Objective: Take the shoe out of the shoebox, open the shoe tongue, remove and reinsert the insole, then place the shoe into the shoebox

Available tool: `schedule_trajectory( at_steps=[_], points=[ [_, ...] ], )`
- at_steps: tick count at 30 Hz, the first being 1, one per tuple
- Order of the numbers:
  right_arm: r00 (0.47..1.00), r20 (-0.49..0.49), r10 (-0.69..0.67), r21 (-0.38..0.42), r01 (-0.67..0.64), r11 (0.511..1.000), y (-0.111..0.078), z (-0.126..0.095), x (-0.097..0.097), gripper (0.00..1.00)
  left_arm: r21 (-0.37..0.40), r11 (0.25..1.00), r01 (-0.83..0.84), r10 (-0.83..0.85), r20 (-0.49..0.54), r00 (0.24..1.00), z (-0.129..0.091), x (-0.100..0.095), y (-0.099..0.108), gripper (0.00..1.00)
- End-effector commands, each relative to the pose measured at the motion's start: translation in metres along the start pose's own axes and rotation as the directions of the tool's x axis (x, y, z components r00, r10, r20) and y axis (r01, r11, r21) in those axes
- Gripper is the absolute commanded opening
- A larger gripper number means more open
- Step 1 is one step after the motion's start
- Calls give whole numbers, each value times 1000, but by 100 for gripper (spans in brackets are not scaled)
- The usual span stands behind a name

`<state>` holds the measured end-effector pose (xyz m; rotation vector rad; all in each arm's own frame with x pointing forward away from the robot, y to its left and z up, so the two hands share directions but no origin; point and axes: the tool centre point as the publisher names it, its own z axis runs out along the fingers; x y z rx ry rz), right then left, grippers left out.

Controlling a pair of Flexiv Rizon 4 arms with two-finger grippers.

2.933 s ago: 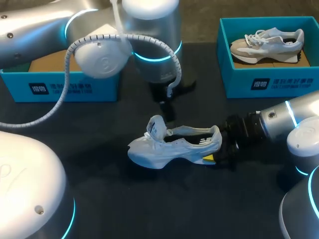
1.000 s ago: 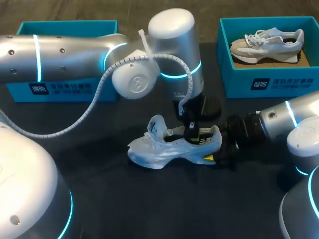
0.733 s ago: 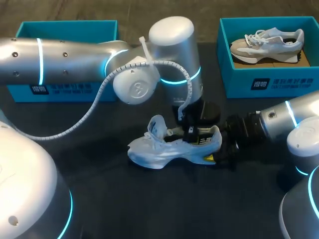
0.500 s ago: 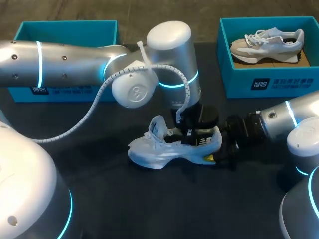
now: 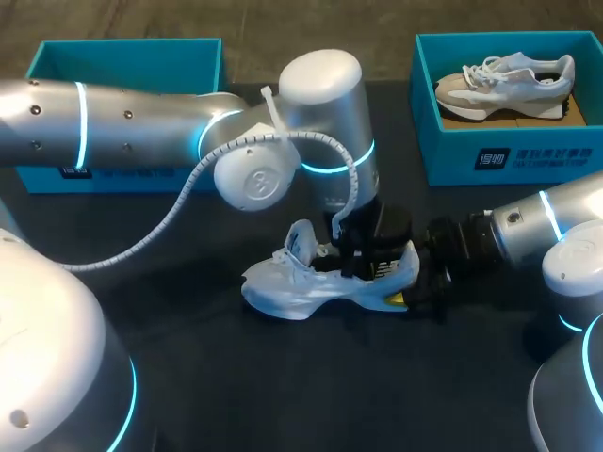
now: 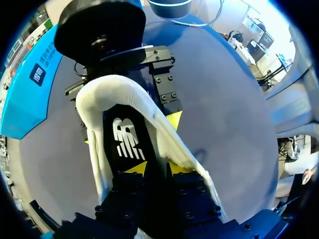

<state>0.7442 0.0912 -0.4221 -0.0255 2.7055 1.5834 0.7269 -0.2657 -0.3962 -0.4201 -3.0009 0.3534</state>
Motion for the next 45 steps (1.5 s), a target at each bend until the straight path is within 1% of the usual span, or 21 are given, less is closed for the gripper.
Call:
schedule_trajectory(
  at_steps=[1,5,11,13,16,17,20,22,25,27,28,36,41,44,45],
  points=[
    [1000,1,1,2,-1,1000,0,2,0,0,5,1000,-5,5,10,1000,15,-1,-1,25],
    [1000,1,1,2,-1,1000,0,2,0,0,13,1000,-2,1,76,997,20,-3,-2,25],
    [1000,1,1,2,-1,1000,0,2,0,0,9,1000,12,-13,162,987,29,-8,-3,30],
    [1000,1,1,2,-1,1000,0,2,0,0,10,1000,23,-25,174,984,31,-11,-2,31],
    [1000,1,1,2,-1,1000,0,2,0,0,-1,1000,30,-29,174,984,34,-15,-1,39],
    [1000,1,1,2,-1,1000,0,2,0,0,-5,999,33,-31,174,984,36,-16,0,40],
    [1000,1,1,2,-1,1000,0,2,0,0,-19,999,38,-34,170,985,41,-19,1,36],
    [1000,1,1,2,-1,1000,0,2,0,0,-29,999,35,-30,180,983,44,-20,1,26],
    [1000,1,1,2,-1,1000,0,2,0,0,-35,999,34,-27,183,983,48,-21,1,20],
    [1000,1,1,2,-1,1000,0,2,0,0,-43,999,34,-26,190,982,51,-21,2,5],
    [1000,1,1,2,-1,1000,0,2,0,0,-46,998,34,-25,191,981,53,-22,2,0],
    [1000,1,1,2,-1,1000,0,2,0,0,-70,997,38,-23,207,978,56,-24,8,0],
    [1000,1,1,2,-1,1000,0,2,0,0,-70,997,41,-26,206,978,44,-21,10,0],
    [1000,1,1,2,-1,1000,0,2,0,0,-51,998,46,-35,186,982,32,-19,12,0],
    [1000,1,1,2,-1,1000,0,2,0,0,-33,998,47,-40,181,983,24,-17,12,0]
  ],
)
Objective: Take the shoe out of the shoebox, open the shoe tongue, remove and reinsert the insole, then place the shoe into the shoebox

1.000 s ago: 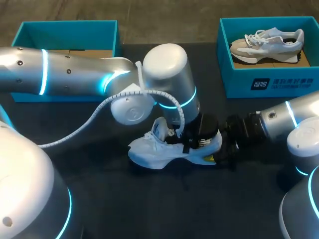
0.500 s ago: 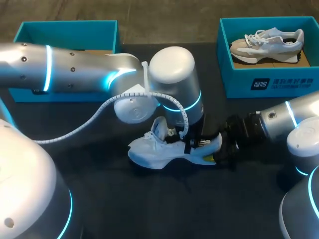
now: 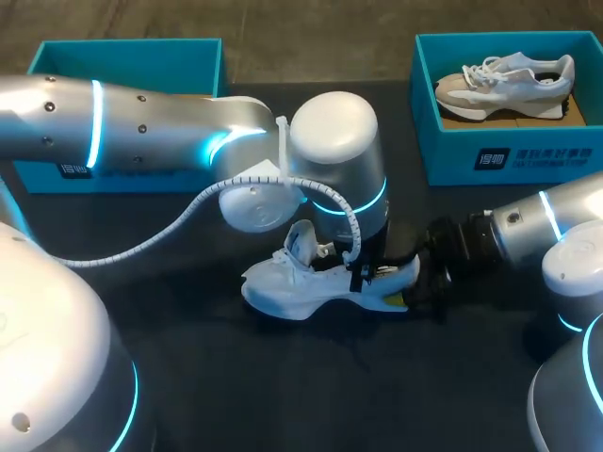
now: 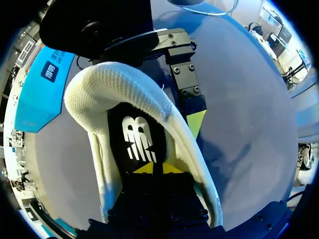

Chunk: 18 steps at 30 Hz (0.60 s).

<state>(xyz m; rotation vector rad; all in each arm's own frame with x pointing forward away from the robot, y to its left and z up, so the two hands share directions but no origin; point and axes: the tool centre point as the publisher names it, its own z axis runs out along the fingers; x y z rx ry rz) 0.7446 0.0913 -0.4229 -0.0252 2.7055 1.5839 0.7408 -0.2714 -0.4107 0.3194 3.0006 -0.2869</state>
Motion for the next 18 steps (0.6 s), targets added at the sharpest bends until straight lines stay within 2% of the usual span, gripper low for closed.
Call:
schedule_trajectory(
  at_steps=[1,7,18],
  points=[
    [1000,1,1,3,-1,1000,1,1,0,0,36,999,4,-3,-27,1000,7,0,10,0],
    [1000,1,1,3,-1,1000,1,1,0,0,85,996,16,-12,-47,999,-17,2,12,0],
    [1000,1,1,3,-1,1000,1,1,0,0,168,985,45,-33,-77,996,-42,9,19,0]
  ],
)
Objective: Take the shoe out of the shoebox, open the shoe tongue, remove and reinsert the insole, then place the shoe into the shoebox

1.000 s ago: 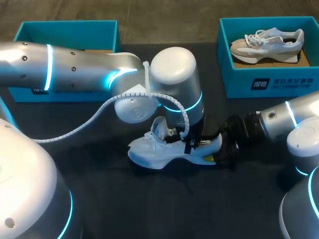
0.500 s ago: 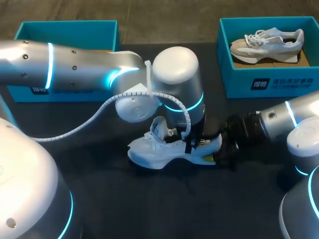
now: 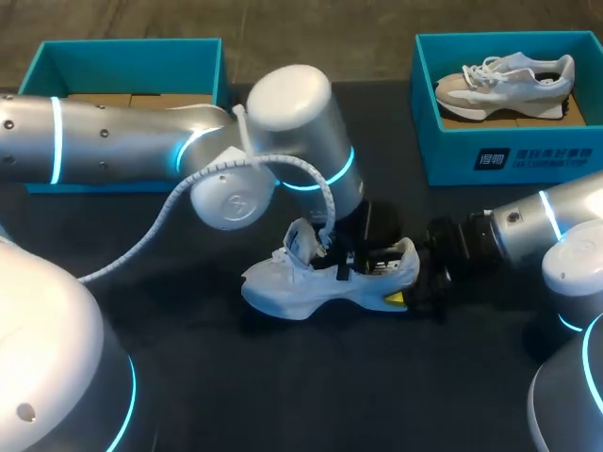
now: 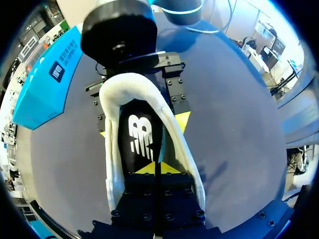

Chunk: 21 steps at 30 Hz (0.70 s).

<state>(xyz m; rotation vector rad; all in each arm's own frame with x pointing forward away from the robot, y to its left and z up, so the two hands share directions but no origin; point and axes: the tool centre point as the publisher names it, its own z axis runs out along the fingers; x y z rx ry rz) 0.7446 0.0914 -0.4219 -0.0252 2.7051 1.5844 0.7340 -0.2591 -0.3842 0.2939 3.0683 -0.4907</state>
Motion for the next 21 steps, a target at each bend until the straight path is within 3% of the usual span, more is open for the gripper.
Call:
schedule_trajectory(
  at_steps=[1,10,21],
  points=[
    [1000,1,1,3,-1,1000,0,2,0,0,42,999,3,-3,-4,1000,-16,4,12,0],
    [1000,1,1,3,-1,1000,0,2,0,0,104,994,-20,26,-52,998,-11,2,5,0],
    [1000,1,1,3,-1,1000,0,2,0,0,160,987,-4,18,-86,996,-32,3,7,0]
  ],
)
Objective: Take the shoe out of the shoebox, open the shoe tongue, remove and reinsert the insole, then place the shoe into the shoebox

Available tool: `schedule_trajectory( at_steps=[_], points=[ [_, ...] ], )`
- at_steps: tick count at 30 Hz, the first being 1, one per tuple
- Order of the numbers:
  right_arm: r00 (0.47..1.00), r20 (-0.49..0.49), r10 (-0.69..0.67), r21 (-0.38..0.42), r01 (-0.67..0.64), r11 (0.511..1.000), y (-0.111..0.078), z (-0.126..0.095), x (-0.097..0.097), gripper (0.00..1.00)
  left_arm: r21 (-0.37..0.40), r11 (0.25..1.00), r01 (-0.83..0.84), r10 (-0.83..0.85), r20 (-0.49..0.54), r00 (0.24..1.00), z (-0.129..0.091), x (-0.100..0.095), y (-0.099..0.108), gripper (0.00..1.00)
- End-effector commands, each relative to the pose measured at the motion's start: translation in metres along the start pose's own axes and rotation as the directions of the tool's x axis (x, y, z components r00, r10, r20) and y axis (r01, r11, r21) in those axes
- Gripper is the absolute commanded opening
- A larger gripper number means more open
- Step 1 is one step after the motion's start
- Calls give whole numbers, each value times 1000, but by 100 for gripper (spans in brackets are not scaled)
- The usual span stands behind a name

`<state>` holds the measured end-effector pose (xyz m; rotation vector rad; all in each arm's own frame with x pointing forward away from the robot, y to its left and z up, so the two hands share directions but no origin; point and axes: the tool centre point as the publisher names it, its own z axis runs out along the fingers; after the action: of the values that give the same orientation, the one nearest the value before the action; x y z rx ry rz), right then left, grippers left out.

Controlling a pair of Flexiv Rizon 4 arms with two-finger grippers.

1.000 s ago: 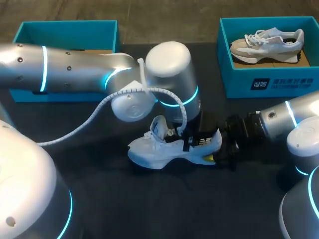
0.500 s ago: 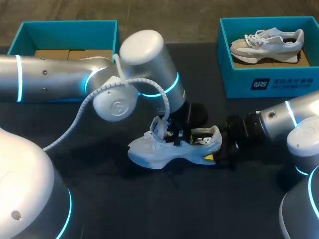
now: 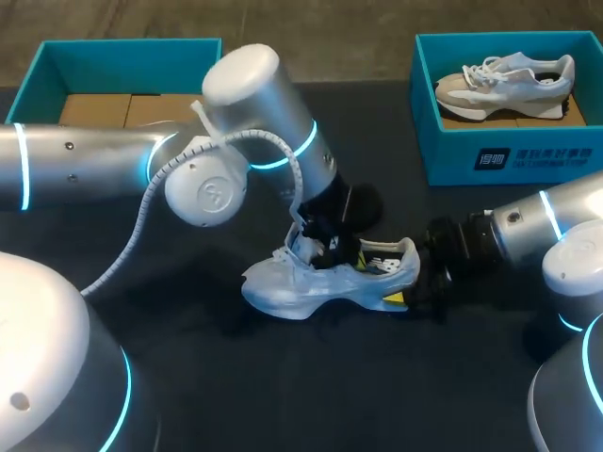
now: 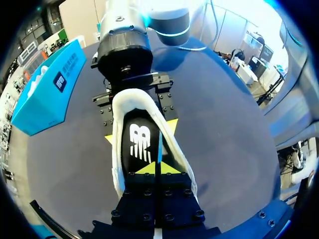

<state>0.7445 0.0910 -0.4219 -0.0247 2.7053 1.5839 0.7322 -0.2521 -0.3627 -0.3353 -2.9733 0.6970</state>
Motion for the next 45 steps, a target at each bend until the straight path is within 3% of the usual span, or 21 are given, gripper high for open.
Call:
schedule_trajectory(
  at_steps=[1,28,45],
  points=[
    [1000,1,0,3,0,1000,0,2,0,0,13,1000,10,-10,-13,1000,-12,2,6,0],
    [1000,1,0,3,0,1000,0,2,0,0,287,956,56,-15,-143,990,-57,10,12,0],
    [1000,1,0,3,0,1000,0,2,0,0,358,933,13,55,-179,982,-45,8,-26,0]
  ],
)
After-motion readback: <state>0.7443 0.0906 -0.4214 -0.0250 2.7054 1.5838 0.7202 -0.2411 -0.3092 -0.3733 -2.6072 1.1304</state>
